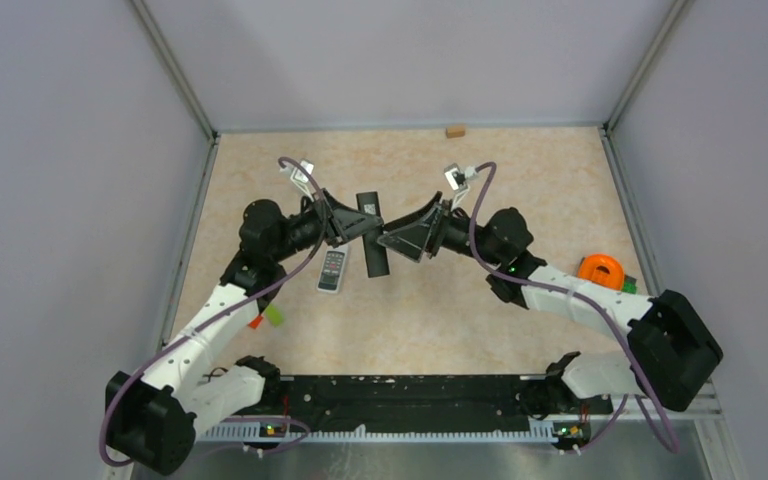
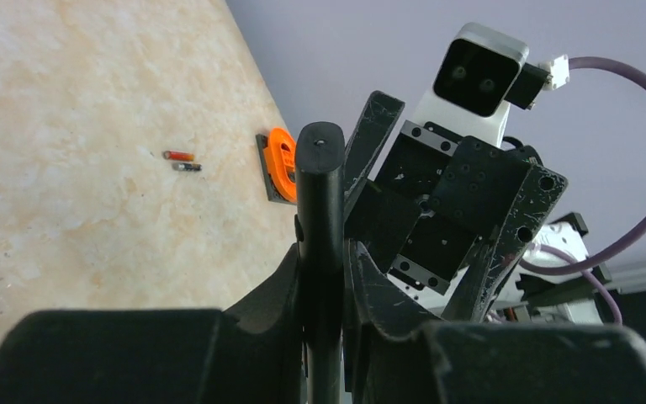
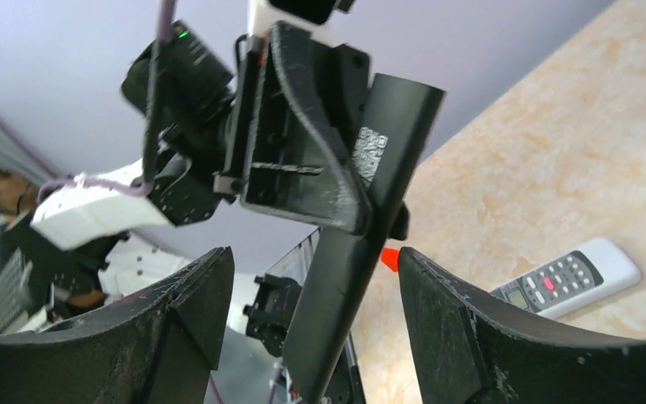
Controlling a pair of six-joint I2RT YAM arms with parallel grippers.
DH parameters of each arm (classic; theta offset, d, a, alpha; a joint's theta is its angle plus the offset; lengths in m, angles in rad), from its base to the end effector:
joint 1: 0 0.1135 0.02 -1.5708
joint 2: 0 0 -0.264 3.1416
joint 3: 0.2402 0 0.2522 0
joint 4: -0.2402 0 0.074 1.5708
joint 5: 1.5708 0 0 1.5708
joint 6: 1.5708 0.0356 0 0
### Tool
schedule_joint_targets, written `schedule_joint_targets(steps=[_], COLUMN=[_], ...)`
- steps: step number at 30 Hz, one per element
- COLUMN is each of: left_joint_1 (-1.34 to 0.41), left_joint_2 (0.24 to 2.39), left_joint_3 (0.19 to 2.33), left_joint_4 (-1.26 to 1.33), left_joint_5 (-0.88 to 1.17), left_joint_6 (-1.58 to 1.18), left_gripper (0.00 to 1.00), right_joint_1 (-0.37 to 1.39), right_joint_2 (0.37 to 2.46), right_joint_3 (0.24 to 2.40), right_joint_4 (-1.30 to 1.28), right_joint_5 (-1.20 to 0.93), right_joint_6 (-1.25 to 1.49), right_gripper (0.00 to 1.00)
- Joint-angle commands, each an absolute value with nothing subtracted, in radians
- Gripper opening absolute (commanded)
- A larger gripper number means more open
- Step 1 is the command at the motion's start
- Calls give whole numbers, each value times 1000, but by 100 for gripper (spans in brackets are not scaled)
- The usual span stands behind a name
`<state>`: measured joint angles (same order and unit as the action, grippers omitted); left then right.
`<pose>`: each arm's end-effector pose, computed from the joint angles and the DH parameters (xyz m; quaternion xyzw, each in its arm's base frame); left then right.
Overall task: Load the batteries into the remote control
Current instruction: Load the battery cover into the remote control.
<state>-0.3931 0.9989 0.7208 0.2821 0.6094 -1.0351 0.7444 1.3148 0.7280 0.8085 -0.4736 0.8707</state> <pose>0.2068 -0.1078 0.3263 -0.0107 0.7059 -0.6026 0.3721 0.2048 0.2108 0.3065 -0.1445 0.6175 0.6499 0.4189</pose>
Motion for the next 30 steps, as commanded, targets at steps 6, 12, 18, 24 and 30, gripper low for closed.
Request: schedule_joint_targets(steps=[6,12,18,24,30], left_joint_1=[-387,-388,-387,-387,-387], left_joint_2=[1018,1039,1043,1047,1020], left_joint_3=[747,751,751,748,772], left_joint_4=[548,572,574,577,434], left_joint_5=[801,845,853,842,773], left_joint_6=[-1049,-1052,-1051,-1042,-944], left_gripper=[0,0,0,0,38], right_joint_1=[742,750,753,755,749], right_joint_2=[1296,1386,1427,1471,1433], right_joint_3=[677,696,703,720,734], right_joint_4=[883,1075,1129,1225,1077], right_joint_5=[-606,-663,-642,-670,-617], right_joint_6=[775,870,901,964,926], right_gripper=[69,49,37,23,0])
